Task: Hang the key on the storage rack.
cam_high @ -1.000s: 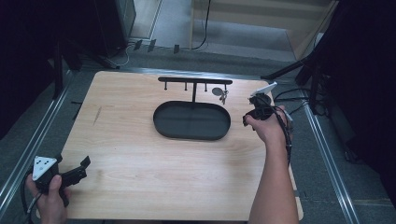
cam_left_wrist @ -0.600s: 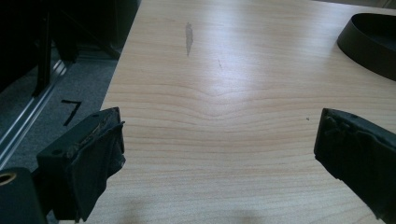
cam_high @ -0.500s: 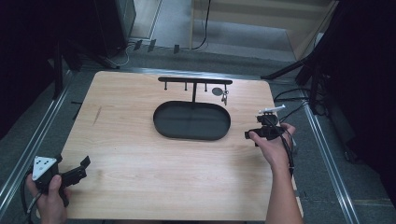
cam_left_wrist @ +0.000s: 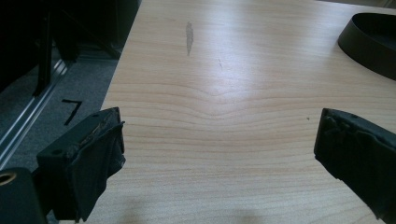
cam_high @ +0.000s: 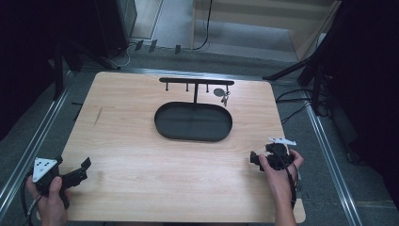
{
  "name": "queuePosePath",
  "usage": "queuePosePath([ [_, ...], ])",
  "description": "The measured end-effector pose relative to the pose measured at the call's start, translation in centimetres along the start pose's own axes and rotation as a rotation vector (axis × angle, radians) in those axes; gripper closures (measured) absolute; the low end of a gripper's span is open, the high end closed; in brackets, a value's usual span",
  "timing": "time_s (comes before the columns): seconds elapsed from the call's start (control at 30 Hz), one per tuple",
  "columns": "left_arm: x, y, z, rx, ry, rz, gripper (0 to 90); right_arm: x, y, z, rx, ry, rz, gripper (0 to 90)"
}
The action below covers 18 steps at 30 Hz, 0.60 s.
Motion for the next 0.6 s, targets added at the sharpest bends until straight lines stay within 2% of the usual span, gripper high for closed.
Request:
queuePosePath([
  [0.13,0.0,0.0,0.0,0.001,-0.001,-0.001,1.7,-1.2,-0.6,0.0,0.045,0.026,-0.096,1.4],
  [0.23,0.0,0.0,0.0,0.001,-0.002,-0.001,1.7,-1.7,-0.8,-0.1,0.046,0.029,-0.127,2.4],
  [0.27,0.0,0.0,0.0,0.001,-0.002,0.000,1.7,-2.4,-1.2,-0.2,0.063,0.040,-0.156,3.6],
  [0.4,0.0,0.0,0.0,0.004,0.004,0.000,1.7,-3.0,-2.5,-0.8,0.075,0.067,-0.225,3.9],
  [0.43,0.0,0.0,0.0,0.004,0.004,0.000,1.7,-3.0,-2.5,-0.8,0.075,0.067,-0.225,3.9],
  [0.47,0.0,0.0,0.0,0.004,0.005,0.000,1.7,-3.5,-3.0,-1.6,0.066,0.072,-0.253,3.9],
  [0.6,0.0,0.0,0.0,0.005,0.003,-0.001,1.8,-4.1,-4.1,-2.7,0.077,0.136,-0.290,4.5],
])
Point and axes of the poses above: each handheld gripper's, and its own axes: y roughly forward along the jaws, x roughly out of its top, z roughly to its left, the point moved 10 cm from there along y, roughly forward along the jaws, and after that the axes turned 4 degrees about -x, right-handed, at the moved point
